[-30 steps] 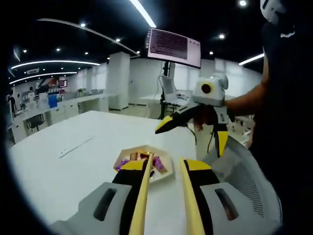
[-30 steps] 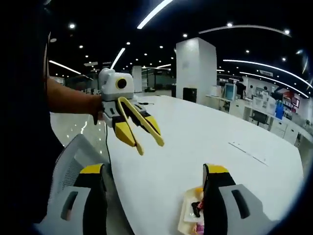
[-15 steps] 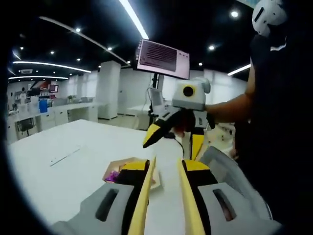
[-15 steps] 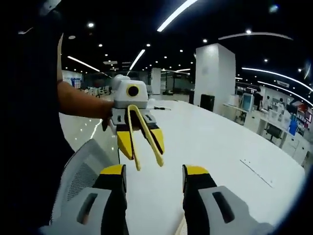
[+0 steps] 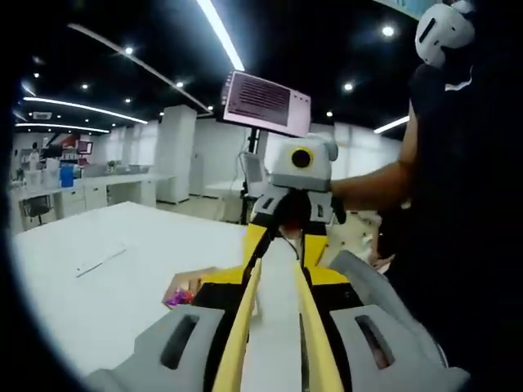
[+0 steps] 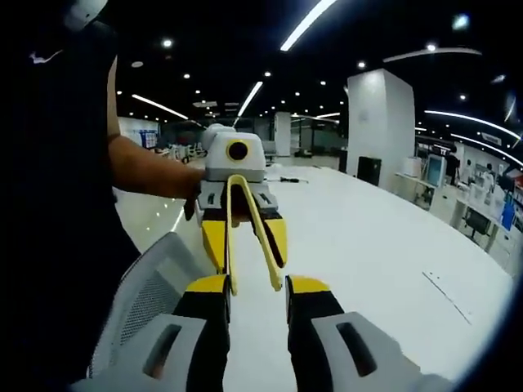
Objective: Place the target food into the container with the food tongs after gripping and lifting it, then release it inside without dropping or visibly crushing the food.
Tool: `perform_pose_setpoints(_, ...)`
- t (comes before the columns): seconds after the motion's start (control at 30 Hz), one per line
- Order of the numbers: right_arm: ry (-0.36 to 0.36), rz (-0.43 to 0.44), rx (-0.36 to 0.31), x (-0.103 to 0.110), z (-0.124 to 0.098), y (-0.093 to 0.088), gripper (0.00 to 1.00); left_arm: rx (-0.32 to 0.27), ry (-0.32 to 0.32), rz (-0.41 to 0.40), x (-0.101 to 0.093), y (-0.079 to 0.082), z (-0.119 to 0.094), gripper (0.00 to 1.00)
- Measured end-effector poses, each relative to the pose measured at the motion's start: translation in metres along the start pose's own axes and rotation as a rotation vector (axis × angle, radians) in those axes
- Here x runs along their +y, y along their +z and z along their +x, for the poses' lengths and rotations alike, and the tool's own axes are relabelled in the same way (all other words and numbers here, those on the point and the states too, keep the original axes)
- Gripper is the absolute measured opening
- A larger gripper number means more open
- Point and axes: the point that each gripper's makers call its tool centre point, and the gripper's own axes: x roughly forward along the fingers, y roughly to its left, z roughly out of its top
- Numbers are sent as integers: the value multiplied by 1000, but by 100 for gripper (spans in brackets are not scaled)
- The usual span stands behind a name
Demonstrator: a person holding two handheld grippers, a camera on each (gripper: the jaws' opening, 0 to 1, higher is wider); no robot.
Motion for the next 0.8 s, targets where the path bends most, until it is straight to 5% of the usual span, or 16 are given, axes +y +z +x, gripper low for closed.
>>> perform_pose_setpoints(0.13, 10, -12, 9, 2, 1, -3, 22, 18, -17, 1, -2, -3, 0, 22)
perform_pose_setpoints(0.37, 0, -17, 44, 1, 0, -7, 6, 48, -5, -7, 0, -7, 2, 18)
perform_pose_setpoints(0.8, -25, 15, 50, -2, -9, -5, 3, 79, 29, -12, 8, -7, -12, 25)
